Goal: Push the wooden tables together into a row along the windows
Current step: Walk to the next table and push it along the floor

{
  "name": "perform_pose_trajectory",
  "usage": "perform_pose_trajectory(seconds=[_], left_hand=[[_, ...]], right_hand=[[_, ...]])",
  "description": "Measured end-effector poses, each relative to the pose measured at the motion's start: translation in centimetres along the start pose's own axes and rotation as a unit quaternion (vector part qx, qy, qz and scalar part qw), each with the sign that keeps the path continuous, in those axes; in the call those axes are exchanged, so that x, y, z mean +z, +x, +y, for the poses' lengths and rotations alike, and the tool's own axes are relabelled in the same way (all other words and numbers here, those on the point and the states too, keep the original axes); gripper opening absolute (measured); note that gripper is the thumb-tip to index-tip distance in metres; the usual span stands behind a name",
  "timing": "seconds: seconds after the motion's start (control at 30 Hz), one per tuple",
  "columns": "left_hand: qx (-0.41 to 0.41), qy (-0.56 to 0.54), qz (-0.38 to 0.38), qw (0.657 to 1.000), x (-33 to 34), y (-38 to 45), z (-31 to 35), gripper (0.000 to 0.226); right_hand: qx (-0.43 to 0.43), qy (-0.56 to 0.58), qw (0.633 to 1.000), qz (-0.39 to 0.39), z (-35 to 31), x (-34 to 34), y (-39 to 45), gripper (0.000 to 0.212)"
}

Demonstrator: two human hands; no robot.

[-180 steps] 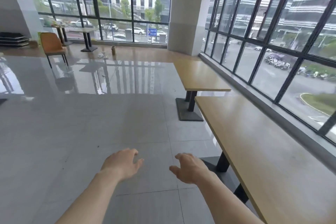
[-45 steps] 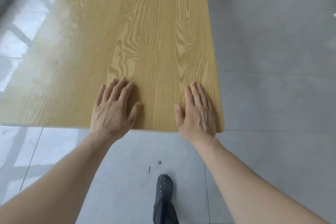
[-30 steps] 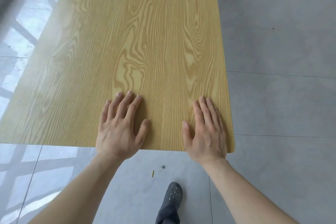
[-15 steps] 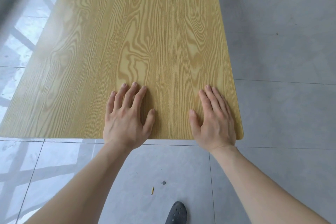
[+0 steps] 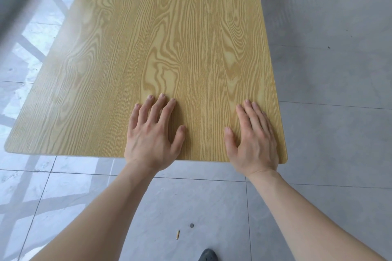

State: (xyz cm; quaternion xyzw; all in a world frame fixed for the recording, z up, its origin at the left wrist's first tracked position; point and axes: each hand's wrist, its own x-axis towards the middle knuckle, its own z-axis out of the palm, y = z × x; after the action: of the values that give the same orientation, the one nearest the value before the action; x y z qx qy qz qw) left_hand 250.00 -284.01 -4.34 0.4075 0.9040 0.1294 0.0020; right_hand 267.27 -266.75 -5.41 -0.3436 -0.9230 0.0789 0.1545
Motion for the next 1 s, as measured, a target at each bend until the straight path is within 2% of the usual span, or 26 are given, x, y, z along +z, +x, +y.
perform_pose_trajectory(seconds=[0.43,0.7,0.87,1.0], left_hand=[[-0.011,0.012,-0.011,1.0,-0.1,-0.2,0.3,0.067],[-0.009,0.03,-0.027,0.999,0.0,-0.2,0.2,0.067],[-0.008,0.041,-0.048,0.998,0.1,-0.2,0.0,0.069],[-0.013,0.026,-0.091,0.995,-1.1,0.0,0.4,0.07]], right_hand=[[-0.001,-0.008,1.0,-0.012,0.1,-0.1,-0.2,0.064],[0.004,-0.043,0.998,-0.047,0.1,-0.1,-0.1,0.067],[0.006,-0.063,0.994,-0.092,-0.1,-0.5,0.1,0.068],[0.009,-0.074,0.984,-0.164,-0.6,-2.1,0.5,0.069]])
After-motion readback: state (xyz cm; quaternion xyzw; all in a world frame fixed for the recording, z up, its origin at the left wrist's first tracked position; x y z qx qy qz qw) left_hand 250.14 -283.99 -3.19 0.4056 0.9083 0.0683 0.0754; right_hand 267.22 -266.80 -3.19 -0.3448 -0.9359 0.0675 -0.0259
